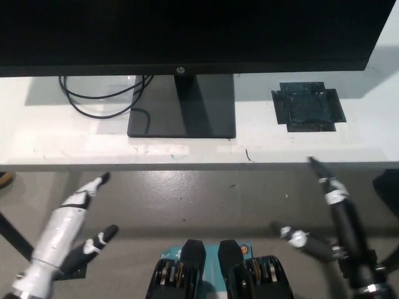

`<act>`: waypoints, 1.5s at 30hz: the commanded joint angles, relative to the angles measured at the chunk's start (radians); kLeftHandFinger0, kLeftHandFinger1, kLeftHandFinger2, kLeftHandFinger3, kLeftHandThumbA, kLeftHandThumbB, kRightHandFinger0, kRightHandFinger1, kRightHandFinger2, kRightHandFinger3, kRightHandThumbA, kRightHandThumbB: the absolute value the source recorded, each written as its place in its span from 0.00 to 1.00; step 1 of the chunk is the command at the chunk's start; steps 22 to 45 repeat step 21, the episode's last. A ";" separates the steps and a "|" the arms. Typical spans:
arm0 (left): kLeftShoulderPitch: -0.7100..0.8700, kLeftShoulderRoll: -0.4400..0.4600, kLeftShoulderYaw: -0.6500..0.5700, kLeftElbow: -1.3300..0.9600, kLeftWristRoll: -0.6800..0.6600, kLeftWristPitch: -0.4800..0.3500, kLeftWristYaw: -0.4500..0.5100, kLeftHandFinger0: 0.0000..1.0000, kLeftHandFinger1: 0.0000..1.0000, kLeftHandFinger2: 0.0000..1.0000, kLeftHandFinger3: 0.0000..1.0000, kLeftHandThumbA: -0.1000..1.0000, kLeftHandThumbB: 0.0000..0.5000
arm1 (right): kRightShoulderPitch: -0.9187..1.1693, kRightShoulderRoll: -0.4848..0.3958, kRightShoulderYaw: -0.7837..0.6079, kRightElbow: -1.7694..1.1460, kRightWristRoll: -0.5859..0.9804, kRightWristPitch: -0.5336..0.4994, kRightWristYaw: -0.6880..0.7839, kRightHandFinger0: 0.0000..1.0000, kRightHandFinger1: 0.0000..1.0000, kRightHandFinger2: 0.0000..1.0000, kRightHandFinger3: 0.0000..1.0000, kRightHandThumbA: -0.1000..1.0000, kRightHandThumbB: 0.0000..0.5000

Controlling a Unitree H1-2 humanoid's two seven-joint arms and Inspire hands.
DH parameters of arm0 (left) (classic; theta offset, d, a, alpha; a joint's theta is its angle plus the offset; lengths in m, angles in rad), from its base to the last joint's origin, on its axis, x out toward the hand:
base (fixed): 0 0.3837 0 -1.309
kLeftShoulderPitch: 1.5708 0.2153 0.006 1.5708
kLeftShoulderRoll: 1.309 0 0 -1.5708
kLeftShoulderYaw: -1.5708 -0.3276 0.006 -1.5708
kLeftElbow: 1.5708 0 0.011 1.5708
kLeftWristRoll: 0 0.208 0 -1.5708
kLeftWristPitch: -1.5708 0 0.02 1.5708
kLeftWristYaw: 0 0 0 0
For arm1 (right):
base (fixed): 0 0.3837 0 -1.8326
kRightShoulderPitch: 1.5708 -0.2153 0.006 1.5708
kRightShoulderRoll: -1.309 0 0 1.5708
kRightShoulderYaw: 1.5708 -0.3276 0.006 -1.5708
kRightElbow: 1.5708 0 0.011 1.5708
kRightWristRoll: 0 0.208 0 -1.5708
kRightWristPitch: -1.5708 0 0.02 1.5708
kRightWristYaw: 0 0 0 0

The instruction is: The monitor is placed at the center of the table and the robot uses both its hand to grab the left and right sides of the monitor to tilt the angle of the monitor downwards

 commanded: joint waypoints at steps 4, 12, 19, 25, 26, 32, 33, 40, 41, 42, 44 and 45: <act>-0.015 -0.074 0.006 0.078 -0.198 -0.132 -0.067 1.00 1.00 1.00 1.00 1.00 0.70 | -0.042 0.059 0.114 0.111 0.122 -0.156 -0.149 1.00 1.00 1.00 1.00 1.00 0.80; -0.038 -0.114 0.046 0.241 -0.255 -0.132 -0.136 1.00 1.00 1.00 1.00 1.00 0.73 | -0.087 0.081 0.115 0.332 0.198 -0.156 -0.136 1.00 1.00 1.00 1.00 1.00 0.85; -0.038 -0.119 0.057 0.278 -0.224 -0.132 -0.140 1.00 1.00 1.00 1.00 1.00 0.74 | -0.104 0.079 0.113 0.399 0.211 -0.156 -0.144 1.00 1.00 1.00 1.00 1.00 0.91; -0.036 -0.119 0.058 0.277 -0.224 -0.132 -0.144 1.00 1.00 1.00 1.00 1.00 0.74 | -0.103 0.078 0.113 0.401 0.211 -0.156 -0.146 1.00 1.00 1.00 1.00 1.00 0.91; -0.036 -0.119 0.058 0.277 -0.224 -0.132 -0.144 1.00 1.00 1.00 1.00 1.00 0.74 | -0.103 0.078 0.113 0.401 0.211 -0.156 -0.146 1.00 1.00 1.00 1.00 1.00 0.91; -0.036 -0.119 0.058 0.277 -0.224 -0.132 -0.144 1.00 1.00 1.00 1.00 1.00 0.74 | -0.103 0.078 0.113 0.401 0.211 -0.156 -0.146 1.00 1.00 1.00 1.00 1.00 0.91; -0.036 -0.119 0.058 0.277 -0.224 -0.132 -0.144 1.00 1.00 1.00 1.00 1.00 0.74 | -0.103 0.078 0.113 0.401 0.211 -0.156 -0.146 1.00 1.00 1.00 1.00 1.00 0.91; -0.036 -0.119 0.058 0.277 -0.224 -0.132 -0.144 1.00 1.00 1.00 1.00 1.00 0.74 | -0.103 0.078 0.113 0.401 0.211 -0.156 -0.146 1.00 1.00 1.00 1.00 1.00 0.91; -0.036 -0.119 0.058 0.277 -0.224 -0.132 -0.144 1.00 1.00 1.00 1.00 1.00 0.74 | -0.103 0.078 0.113 0.401 0.211 -0.156 -0.146 1.00 1.00 1.00 1.00 1.00 0.91; -0.036 -0.119 0.058 0.277 -0.224 -0.132 -0.144 1.00 1.00 1.00 1.00 1.00 0.74 | -0.103 0.078 0.113 0.401 0.211 -0.156 -0.146 1.00 1.00 1.00 1.00 1.00 0.91; -0.036 -0.119 0.058 0.277 -0.224 -0.132 -0.144 1.00 1.00 1.00 1.00 1.00 0.74 | -0.103 0.078 0.113 0.401 0.211 -0.156 -0.146 1.00 1.00 1.00 1.00 1.00 0.91; -0.036 -0.119 0.058 0.277 -0.224 -0.132 -0.144 1.00 1.00 1.00 1.00 1.00 0.74 | -0.103 0.078 0.113 0.401 0.211 -0.156 -0.146 1.00 1.00 1.00 1.00 1.00 0.91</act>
